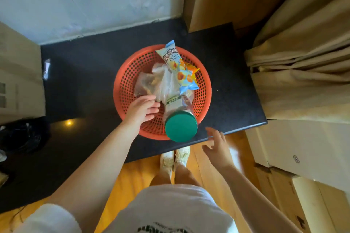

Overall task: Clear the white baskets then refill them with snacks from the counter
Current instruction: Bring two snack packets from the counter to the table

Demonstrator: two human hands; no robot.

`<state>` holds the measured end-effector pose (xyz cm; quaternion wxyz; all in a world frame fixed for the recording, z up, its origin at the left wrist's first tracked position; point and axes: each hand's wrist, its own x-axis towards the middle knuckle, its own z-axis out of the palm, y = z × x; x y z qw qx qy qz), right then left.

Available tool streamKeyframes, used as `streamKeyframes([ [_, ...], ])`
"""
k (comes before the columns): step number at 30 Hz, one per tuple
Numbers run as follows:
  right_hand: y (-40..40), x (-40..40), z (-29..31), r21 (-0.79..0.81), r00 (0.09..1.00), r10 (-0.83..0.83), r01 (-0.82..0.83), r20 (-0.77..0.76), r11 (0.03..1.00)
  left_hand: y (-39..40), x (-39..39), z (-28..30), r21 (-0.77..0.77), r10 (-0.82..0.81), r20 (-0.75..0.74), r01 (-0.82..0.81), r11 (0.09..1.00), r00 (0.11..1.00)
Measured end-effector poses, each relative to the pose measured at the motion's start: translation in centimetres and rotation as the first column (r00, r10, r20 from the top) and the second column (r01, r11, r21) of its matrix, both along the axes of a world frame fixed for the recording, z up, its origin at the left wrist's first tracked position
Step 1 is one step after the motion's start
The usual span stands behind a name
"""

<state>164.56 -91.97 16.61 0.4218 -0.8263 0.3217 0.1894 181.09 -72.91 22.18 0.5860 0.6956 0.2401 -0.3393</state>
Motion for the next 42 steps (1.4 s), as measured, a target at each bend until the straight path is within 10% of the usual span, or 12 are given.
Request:
streamKeyframes([
  [10, -4.9, 19.9, -0.4, -0.125, 0.929, 0.046, 0.001, 0.368, 0.992, -10.5, 8.5, -4.5, 0.088, 0.069, -0.092, -0.061, 0.994, 0.993],
  [17, -3.0, 26.7, -1.4, -0.413, 0.870, 0.491, -0.466, -0.052, 0.782, -11.9, 9.4, -6.4, 0.142, 0.061, 0.043, -0.066, 0.988, 0.997],
  [27, -1.2, 27.2, -1.8, -0.472, 0.784, 0.530, -0.619, -0.324, 0.627, -7.6, 7.8, -4.2, 0.108, 0.086, 0.095, -0.096, 0.989, 0.992],
  [37, -2.6, 20.3, 4.2, -0.064, 0.994, 0.084, -0.079, 0.073, 0.995, -2.9, 2.9, 1.9, -0.267, 0.219, -0.057, -0.226, 0.937, 0.974],
  [42, -1.9, 11.8, 9.2, 0.269, 0.921, -0.316, 0.253, 0.226, 0.929, 0.8, 0.2, 5.5, -0.437, 0.113, 0.003, -0.100, 0.894, 0.994],
])
